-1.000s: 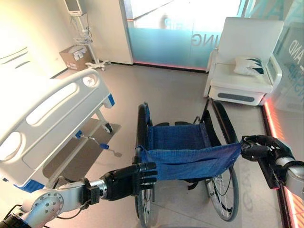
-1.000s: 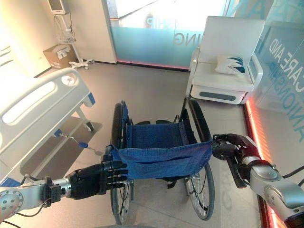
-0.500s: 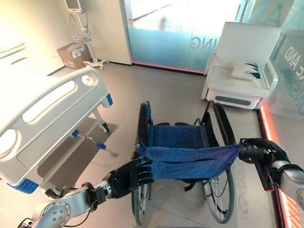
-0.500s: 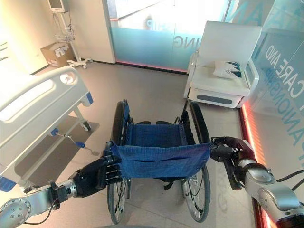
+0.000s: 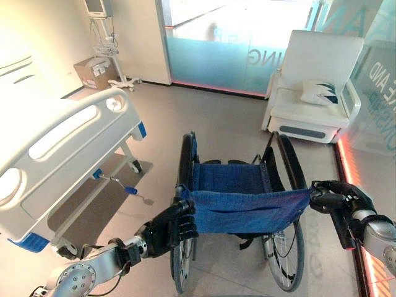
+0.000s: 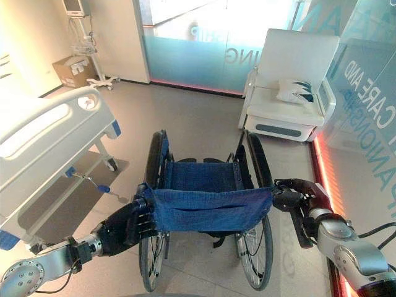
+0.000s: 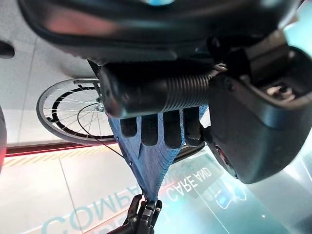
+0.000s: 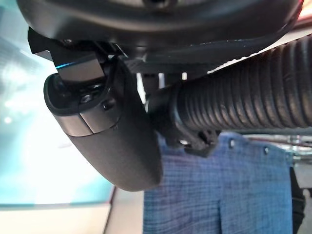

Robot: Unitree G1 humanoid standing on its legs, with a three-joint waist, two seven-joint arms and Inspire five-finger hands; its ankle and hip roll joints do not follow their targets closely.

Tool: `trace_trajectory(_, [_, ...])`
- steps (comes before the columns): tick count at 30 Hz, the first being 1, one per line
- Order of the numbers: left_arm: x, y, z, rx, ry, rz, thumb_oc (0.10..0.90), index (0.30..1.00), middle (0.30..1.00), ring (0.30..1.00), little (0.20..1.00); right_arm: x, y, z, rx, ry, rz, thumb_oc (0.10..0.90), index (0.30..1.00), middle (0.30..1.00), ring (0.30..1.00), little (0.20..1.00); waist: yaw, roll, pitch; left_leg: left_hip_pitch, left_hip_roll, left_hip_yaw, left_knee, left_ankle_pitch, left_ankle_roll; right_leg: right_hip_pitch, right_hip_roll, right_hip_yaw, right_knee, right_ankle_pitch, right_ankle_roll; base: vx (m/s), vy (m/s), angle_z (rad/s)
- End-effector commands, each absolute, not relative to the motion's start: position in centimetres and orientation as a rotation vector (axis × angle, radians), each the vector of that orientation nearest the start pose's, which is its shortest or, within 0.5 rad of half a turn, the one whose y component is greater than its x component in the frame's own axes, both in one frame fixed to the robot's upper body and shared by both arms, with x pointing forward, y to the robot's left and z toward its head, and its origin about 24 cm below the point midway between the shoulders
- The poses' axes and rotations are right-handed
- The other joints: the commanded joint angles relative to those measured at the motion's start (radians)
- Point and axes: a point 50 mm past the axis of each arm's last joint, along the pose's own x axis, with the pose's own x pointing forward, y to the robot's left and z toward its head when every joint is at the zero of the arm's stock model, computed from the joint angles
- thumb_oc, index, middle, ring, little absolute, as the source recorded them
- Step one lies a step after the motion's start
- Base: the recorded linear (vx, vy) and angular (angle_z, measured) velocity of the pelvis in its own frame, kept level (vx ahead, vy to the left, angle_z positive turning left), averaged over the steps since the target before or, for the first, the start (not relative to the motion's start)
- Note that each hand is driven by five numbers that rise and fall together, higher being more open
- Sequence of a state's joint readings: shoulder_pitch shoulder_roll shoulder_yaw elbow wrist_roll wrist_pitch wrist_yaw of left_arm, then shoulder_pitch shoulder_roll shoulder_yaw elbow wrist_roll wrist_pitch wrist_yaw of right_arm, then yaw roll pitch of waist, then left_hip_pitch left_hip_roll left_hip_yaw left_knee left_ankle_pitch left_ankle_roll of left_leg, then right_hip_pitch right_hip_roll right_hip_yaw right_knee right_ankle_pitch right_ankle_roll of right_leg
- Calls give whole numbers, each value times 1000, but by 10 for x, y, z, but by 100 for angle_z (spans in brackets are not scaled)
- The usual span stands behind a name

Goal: Push the wheelchair next to the bed

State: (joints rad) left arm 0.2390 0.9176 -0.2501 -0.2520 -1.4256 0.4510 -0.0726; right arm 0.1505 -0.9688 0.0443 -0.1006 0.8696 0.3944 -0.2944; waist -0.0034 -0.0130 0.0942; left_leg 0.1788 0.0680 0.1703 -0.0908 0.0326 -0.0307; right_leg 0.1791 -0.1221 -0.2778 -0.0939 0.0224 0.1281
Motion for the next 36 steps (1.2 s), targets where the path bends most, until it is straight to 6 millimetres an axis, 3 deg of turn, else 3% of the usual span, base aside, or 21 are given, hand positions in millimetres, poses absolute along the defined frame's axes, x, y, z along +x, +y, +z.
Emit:
trace_trajectory(1, [222,187,123,-651,211,-584,400,300,300,300,300,222,-250,74,-89,458,125,400,300,300,300,300,1,27,12,22,60,18,4,-11,-61,8,15,-38,28,-40,9,61,-164,-4])
trace_trajectory(3, [221,189,123,-663,200,-566,400,300,300,300,300,223,-250,75,-99,456,132,400,300,300,300,300,3,25,15,24,66,7,12,-8,-67,4,22,-35,36,-45,2,56,-165,-8])
trace_trajectory(7, [224,195,127,-684,164,-498,400,300,300,300,300,230,-251,85,-137,427,151,400,300,300,300,300,8,11,27,-17,96,-10,151,-26,-93,-22,32,-32,82,-57,-25,36,-177,-7])
trace_trajectory(9, [226,196,129,-696,134,-475,400,300,300,300,300,238,-249,93,-161,395,160,400,300,300,300,300,16,6,43,-82,127,-35,333,29,-107,-47,51,-13,129,-73,-59,49,-192,-8])
trace_trajectory(10, [226,197,130,-697,133,-473,400,300,300,300,300,239,-249,93,-162,394,161,400,300,300,300,300,16,5,44,-89,129,-38,353,32,-106,-49,54,-12,133,-75,-62,75,-181,-21])
trace_trajectory(12, [227,199,129,-705,131,-455,400,300,300,300,300,242,-246,96,-174,371,171,400,300,300,300,300,32,-9,72,-165,134,-50,522,72,-83,-42,83,16,178,-91,-94,175,-224,-31])
trace_trajectory(13, [226,202,130,-708,135,-445,400,300,300,300,300,242,-244,95,-174,369,182,400,300,300,300,300,44,-10,85,-188,108,-73,533,62,-68,-28,92,27,193,-99,-94,272,-161,-28])
trace_trajectory(15, [224,211,130,-704,138,-412,400,300,300,300,300,241,-243,96,-175,366,216,400,300,300,300,300,70,-6,106,-218,36,-105,443,68,-49,1,118,65,216,-122,-83,265,-43,-37])
trace_trajectory(20, [223,221,130,-697,133,-388,400,300,300,300,300,239,-243,99,-169,366,241,400,300,300,300,300,98,18,124,-234,-1,-138,218,172,-83,48,163,70,215,-141,-72,274,16,-19])
trace_trajectory(21, [222,227,132,-691,117,-373,400,300,300,300,300,237,-242,101,-166,359,259,400,300,300,300,300,115,30,131,-254,-15,-177,103,225,-93,66,182,82,218,-150,-74,432,60,-32])
trace_trajectory(23, [221,232,135,-683,100,-368,400,300,300,300,300,236,-242,107,-168,347,270,400,300,300,300,300,129,31,137,-270,-29,-191,42,230,-91,84,189,94,226,-168,-76,392,69,-60])
trace_trajectory(26, [224,235,142,-666,63,-375,400,300,300,300,300,241,-239,114,-168,320,276,400,300,300,300,300,140,26,131,-267,-43,-183,60,163,-64,92,182,97,268,-224,-80,302,113,-70])
trace_trajectory(31, [228,233,140,-655,64,-374,400,300,300,300,300,243,-238,109,-143,323,283,400,300,300,300,300,147,0,97,-293,-78,-192,203,71,-34,94,154,90,382,-289,-70,362,178,-9])
trace_trajectory(33, [227,234,141,-651,69,-373,400,300,300,300,300,242,-238,109,-138,322,284,400,300,300,300,300,152,-11,84,-294,-106,-210,227,50,-16,78,140,89,456,-275,-54,432,238,-8])
trace_trajectory(36, [226,241,147,-646,73,-361,400,300,300,300,300,244,-238,114,-132,299,283,400,300,300,300,300,159,-36,60,-282,-176,-232,252,15,37,13,132,116,671,-169,-1,379,240,-6])
